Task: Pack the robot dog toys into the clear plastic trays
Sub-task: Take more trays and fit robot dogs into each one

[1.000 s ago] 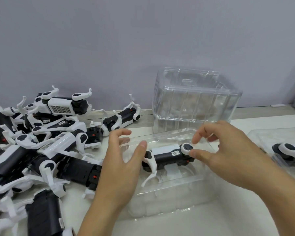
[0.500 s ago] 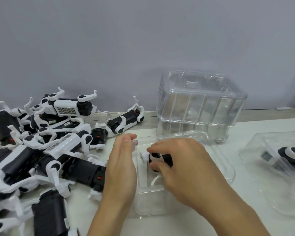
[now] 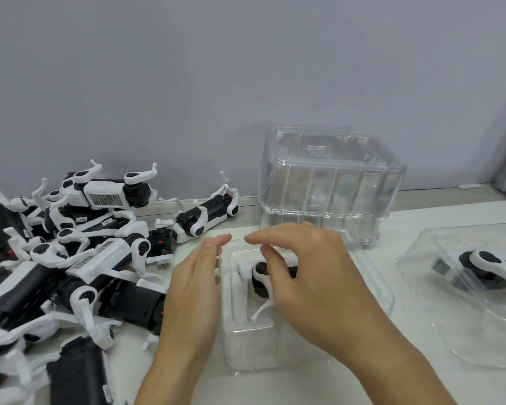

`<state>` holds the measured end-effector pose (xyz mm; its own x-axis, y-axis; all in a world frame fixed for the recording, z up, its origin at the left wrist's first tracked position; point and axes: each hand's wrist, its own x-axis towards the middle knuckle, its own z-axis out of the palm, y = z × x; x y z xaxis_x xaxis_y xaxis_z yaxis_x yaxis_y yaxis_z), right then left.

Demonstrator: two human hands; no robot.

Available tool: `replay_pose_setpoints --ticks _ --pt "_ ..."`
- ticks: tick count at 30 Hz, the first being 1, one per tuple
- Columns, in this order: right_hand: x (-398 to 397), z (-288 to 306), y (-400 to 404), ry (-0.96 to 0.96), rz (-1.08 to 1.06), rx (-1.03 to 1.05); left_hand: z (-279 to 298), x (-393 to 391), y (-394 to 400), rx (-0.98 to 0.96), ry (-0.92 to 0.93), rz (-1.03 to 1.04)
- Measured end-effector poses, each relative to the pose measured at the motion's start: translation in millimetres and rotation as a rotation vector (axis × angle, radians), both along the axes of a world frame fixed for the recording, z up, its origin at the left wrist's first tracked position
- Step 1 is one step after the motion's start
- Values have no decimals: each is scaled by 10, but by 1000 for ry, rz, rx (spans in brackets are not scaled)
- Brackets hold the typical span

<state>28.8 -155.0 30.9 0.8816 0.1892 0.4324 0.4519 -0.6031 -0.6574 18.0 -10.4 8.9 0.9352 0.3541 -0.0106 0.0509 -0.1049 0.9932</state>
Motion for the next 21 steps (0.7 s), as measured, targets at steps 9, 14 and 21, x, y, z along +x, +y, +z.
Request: replay_pose_setpoints --ticks 9,14,21 --pt "42 83 -58 -163 -68 181 -92 -7 -121 -73 59 -234" --pt "61 101 -107 -226 -103 276 14 -19 -78 -129 138 -329" --pt "75 140 -164 -273 -149 366 -39 -33 -195 -27 43 -523"
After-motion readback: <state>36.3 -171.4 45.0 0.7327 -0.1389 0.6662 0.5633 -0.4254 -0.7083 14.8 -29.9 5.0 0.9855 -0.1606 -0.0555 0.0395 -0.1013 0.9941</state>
